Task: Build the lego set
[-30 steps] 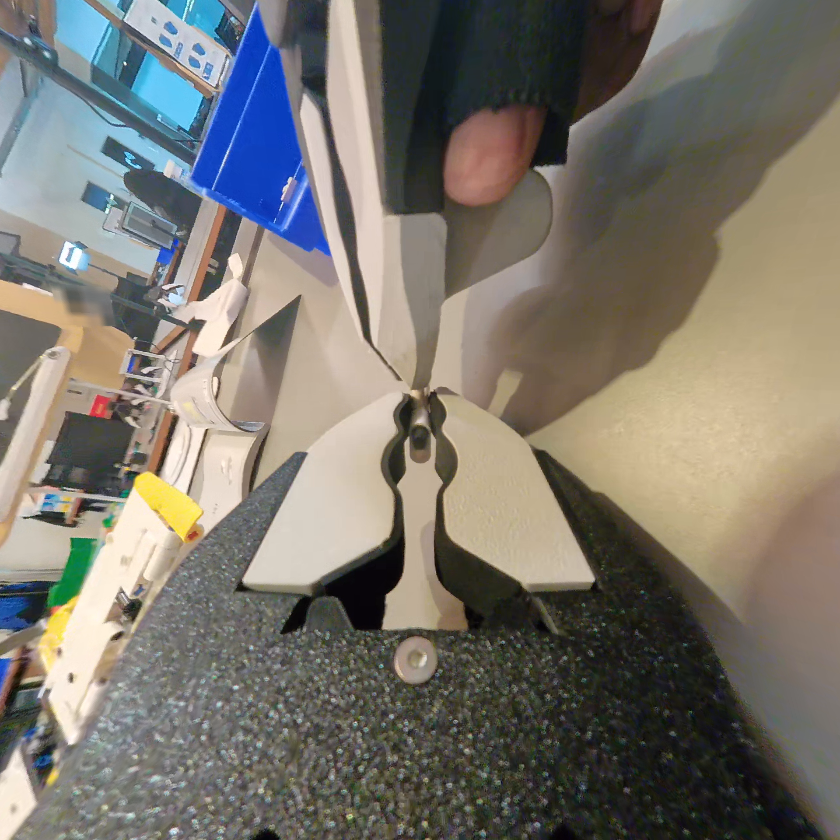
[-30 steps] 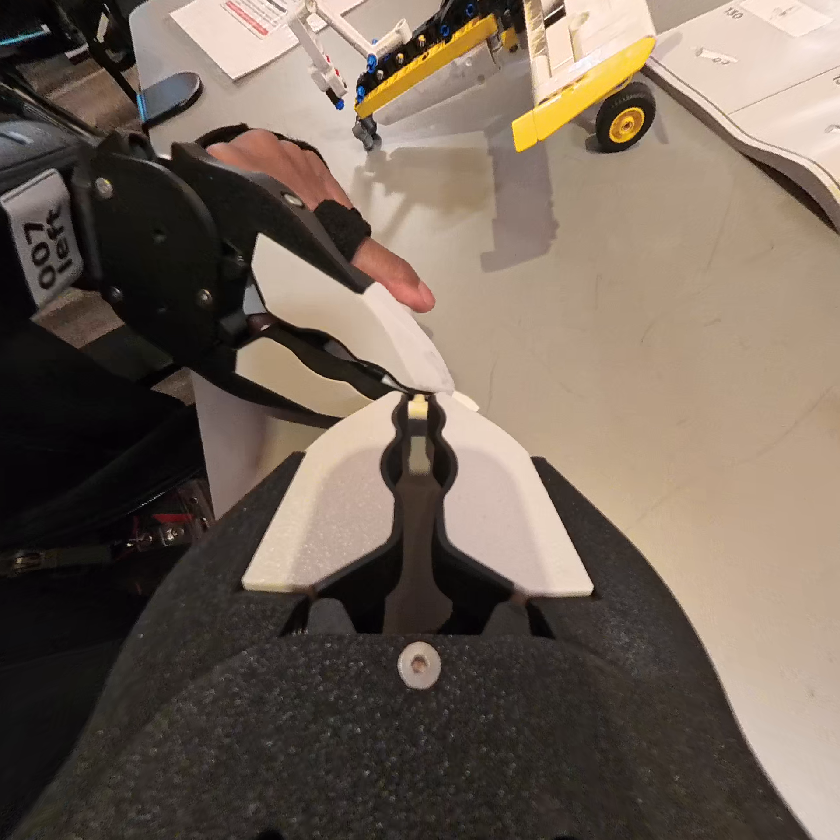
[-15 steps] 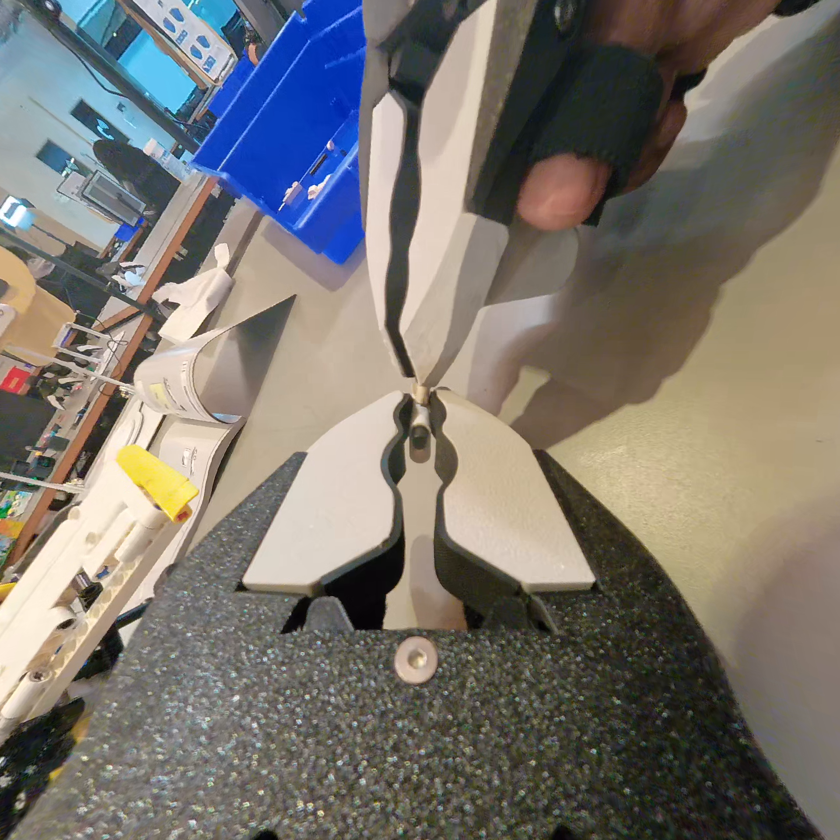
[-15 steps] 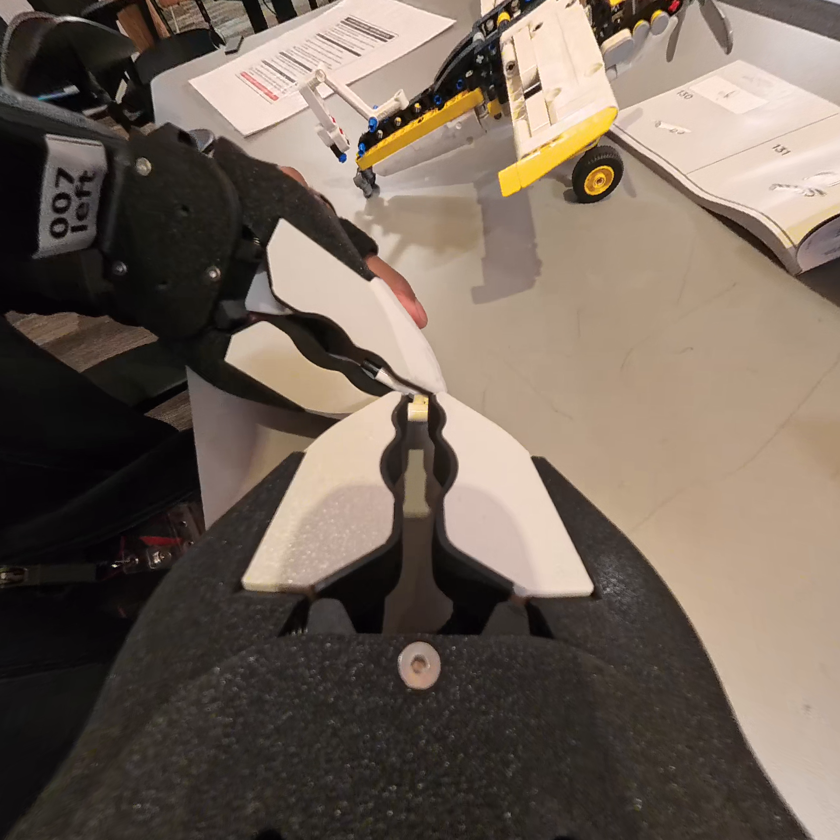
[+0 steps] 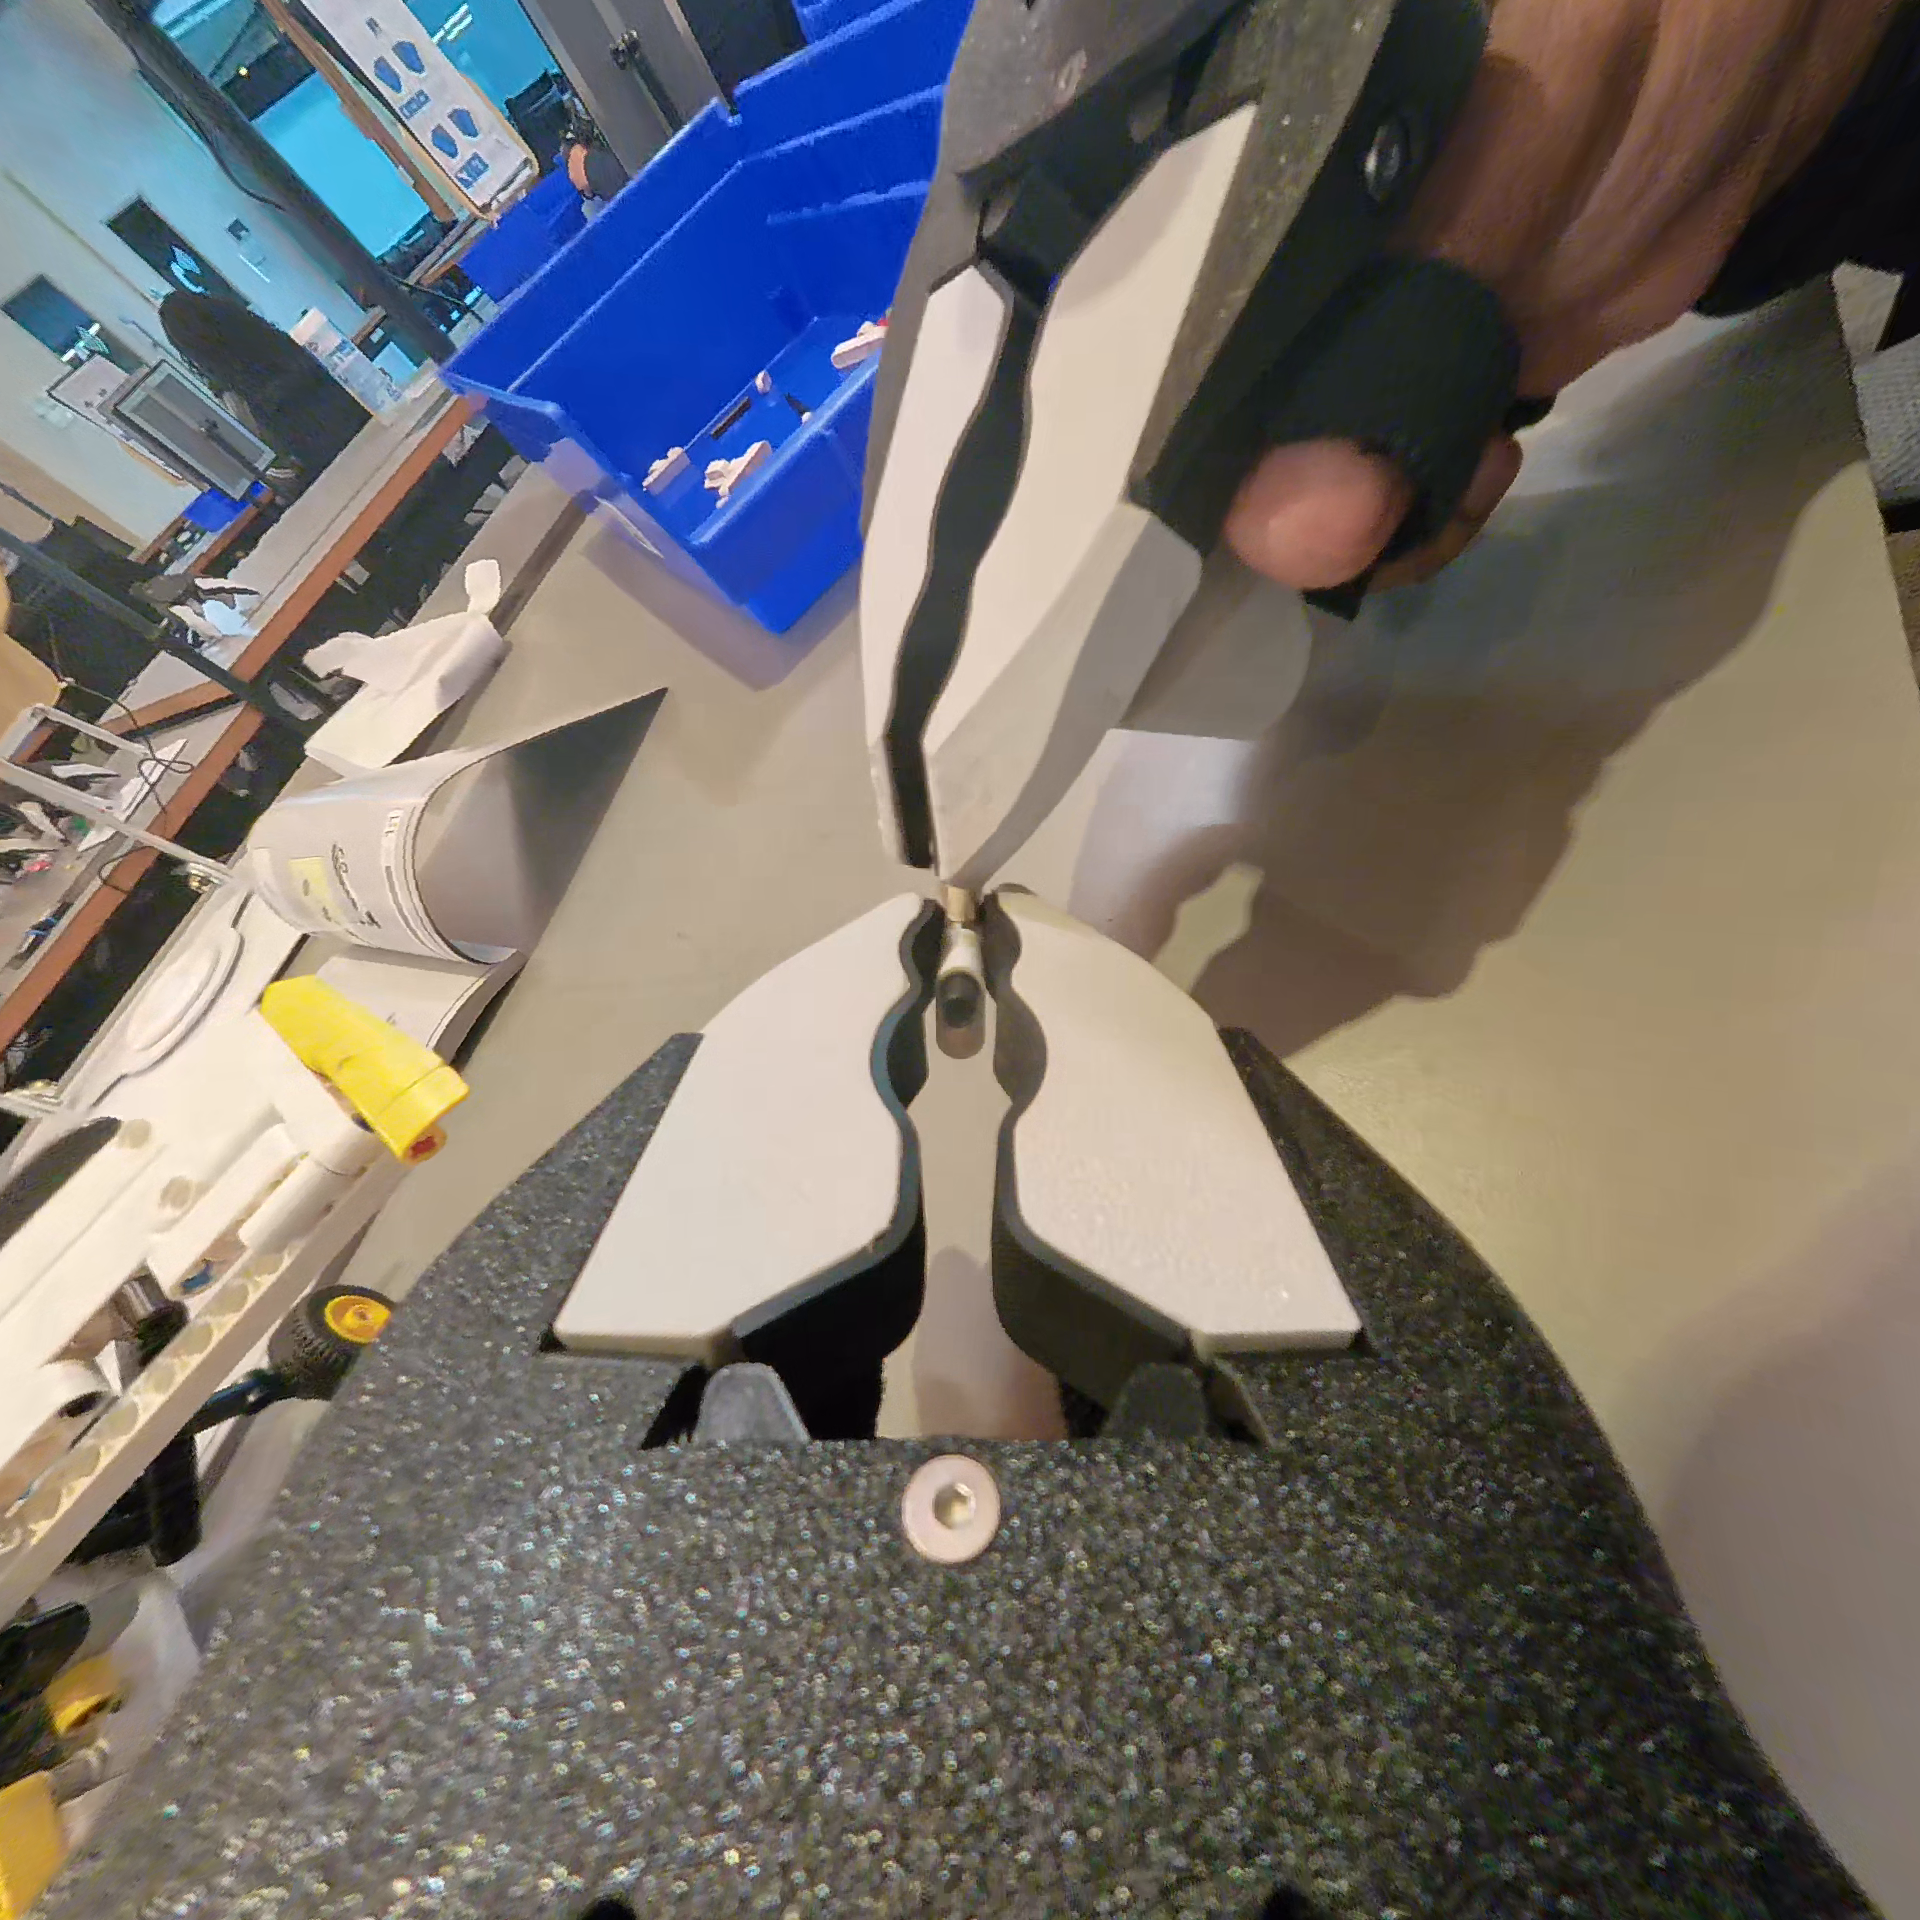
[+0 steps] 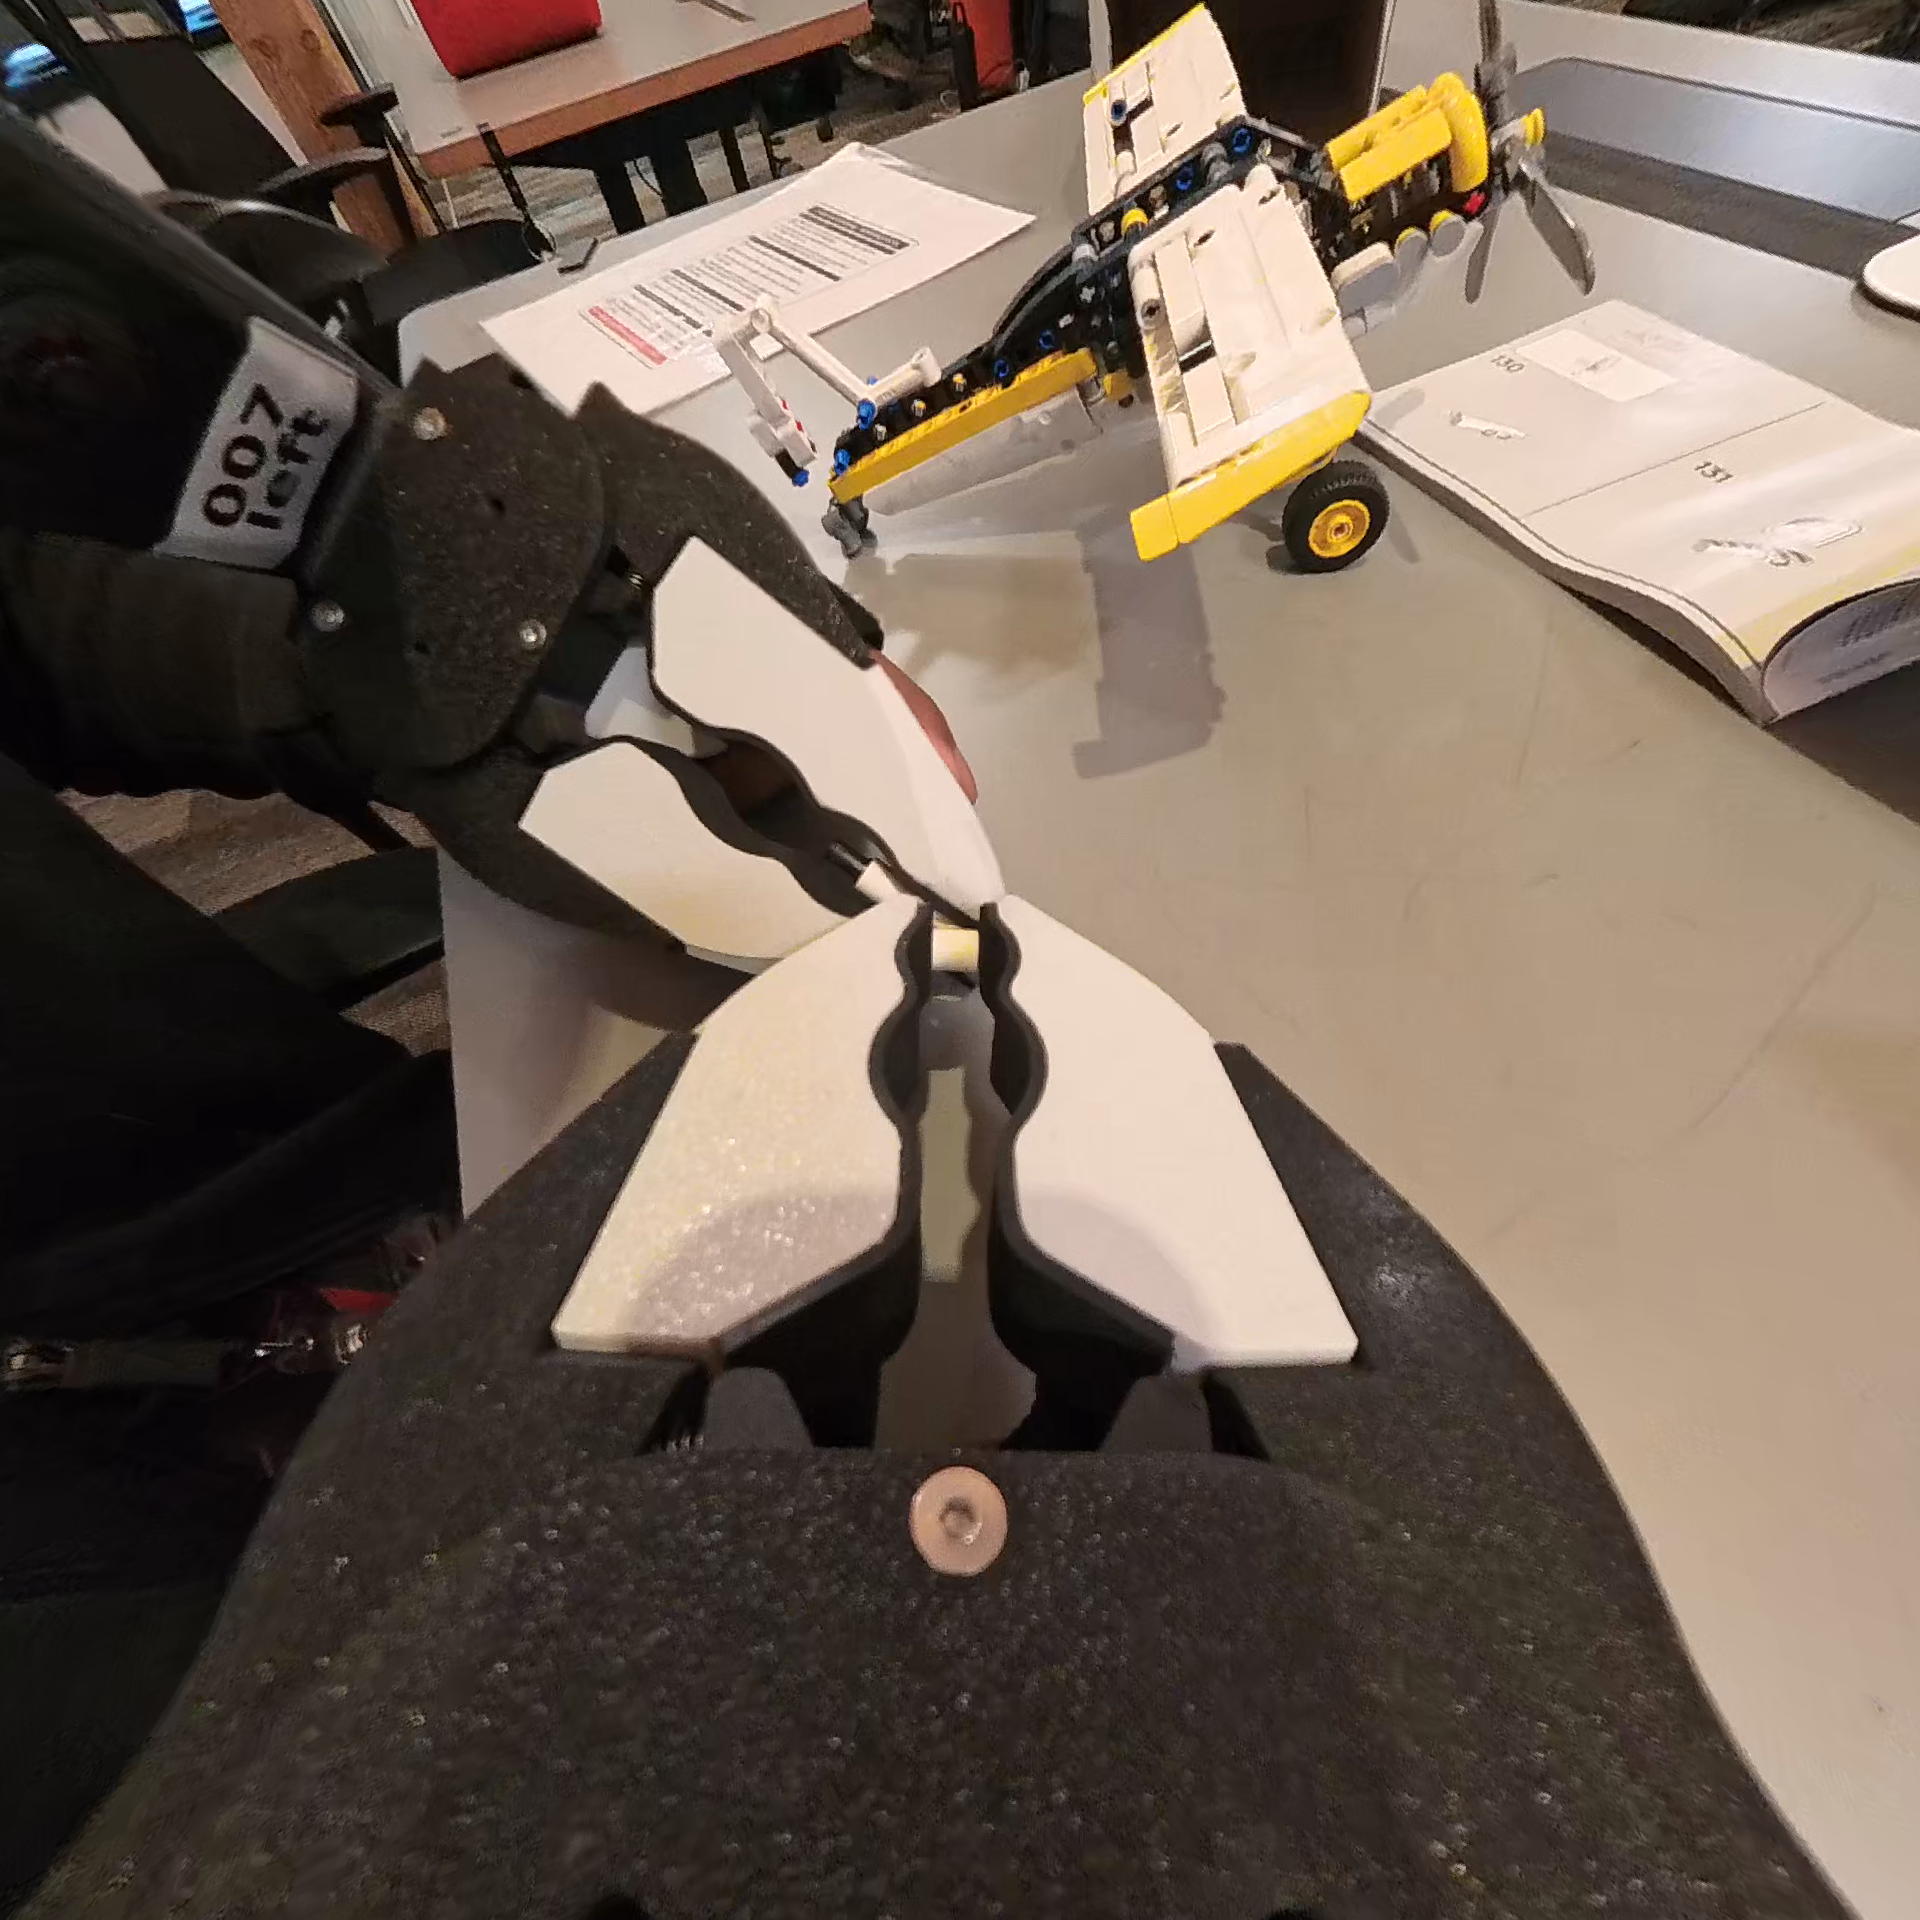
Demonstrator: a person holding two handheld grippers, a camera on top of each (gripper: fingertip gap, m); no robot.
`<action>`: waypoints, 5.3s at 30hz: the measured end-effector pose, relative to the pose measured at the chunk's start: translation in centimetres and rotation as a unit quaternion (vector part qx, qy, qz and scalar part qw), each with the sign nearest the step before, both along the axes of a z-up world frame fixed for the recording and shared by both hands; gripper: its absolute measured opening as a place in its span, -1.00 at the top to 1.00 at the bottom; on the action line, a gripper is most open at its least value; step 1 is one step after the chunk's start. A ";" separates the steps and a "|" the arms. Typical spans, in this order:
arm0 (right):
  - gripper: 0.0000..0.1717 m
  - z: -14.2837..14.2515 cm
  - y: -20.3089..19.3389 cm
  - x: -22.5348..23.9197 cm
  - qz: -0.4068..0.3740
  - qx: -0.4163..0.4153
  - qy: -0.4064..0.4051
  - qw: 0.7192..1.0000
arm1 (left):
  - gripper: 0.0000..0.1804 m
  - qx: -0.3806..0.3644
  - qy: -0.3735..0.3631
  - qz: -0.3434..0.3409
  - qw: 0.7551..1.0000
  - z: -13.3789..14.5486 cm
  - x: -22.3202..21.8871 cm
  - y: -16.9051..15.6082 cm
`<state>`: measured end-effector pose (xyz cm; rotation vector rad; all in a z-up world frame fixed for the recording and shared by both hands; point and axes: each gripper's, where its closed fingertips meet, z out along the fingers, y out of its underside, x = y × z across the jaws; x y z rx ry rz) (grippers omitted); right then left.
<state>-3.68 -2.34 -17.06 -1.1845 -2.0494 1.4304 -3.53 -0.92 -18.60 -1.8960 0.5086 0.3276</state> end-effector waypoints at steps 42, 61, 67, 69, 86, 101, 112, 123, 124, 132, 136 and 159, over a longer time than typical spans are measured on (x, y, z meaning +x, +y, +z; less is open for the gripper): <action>0.72 -0.8 0.0 1.1 0.254 0.353 0.285 0.854 | 0.91 -0.081 -0.137 -0.079 0.984 -0.8 0.8 -0.6; 0.92 -1.0 0.1 1.1 0.261 0.298 0.223 0.890 | 0.91 -0.093 -0.129 -0.088 0.983 -1.2 1.0 -0.9; 0.92 -1.4 2.0 0.8 0.215 0.214 0.140 0.943 | 0.91 -0.046 -0.183 -0.109 0.976 0.6 1.0 -1.4; 0.92 -1.0 1.5 1.0 0.217 0.190 0.140 0.947 | 0.92 -0.029 -0.203 -0.114 0.972 1.2 0.9 -1.5; 0.92 0.5 0.1 1.0 0.193 0.107 0.132 0.966 | 0.92 0.009 -0.233 -0.134 0.963 2.6 1.4 -1.6; 0.92 1.1 0.1 0.8 0.165 0.079 0.143 0.973 | 0.92 0.002 -0.225 -0.121 0.967 2.2 1.2 -1.3; 0.92 2.3 0.2 1.1 0.177 0.002 0.141 0.974 | 0.92 0.014 -0.236 -0.123 0.964 2.7 1.0 -1.4; 0.92 5.9 -0.4 1.3 0.205 -0.238 0.111 0.943 | 0.92 0.049 -0.283 -0.151 0.946 4.2 1.8 -1.3; 0.92 5.8 -0.6 1.2 0.206 -0.239 0.107 0.943 | 0.92 0.053 -0.290 -0.153 0.943 4.3 1.8 -1.3; 0.92 5.7 -0.6 0.7 0.186 -0.214 0.128 0.951 | 0.92 0.121 -0.388 -0.157 0.900 6.9 0.4 -2.1; 0.92 5.9 -1.1 0.3 0.150 -0.206 0.147 0.956 | 0.92 0.181 -0.501 -0.153 0.833 8.9 -1.3 -2.5; 0.92 6.0 -1.8 -3.5 -0.020 -0.095 0.203 0.974 | 0.92 0.227 -0.709 -0.115 0.657 9.1 -3.7 -1.5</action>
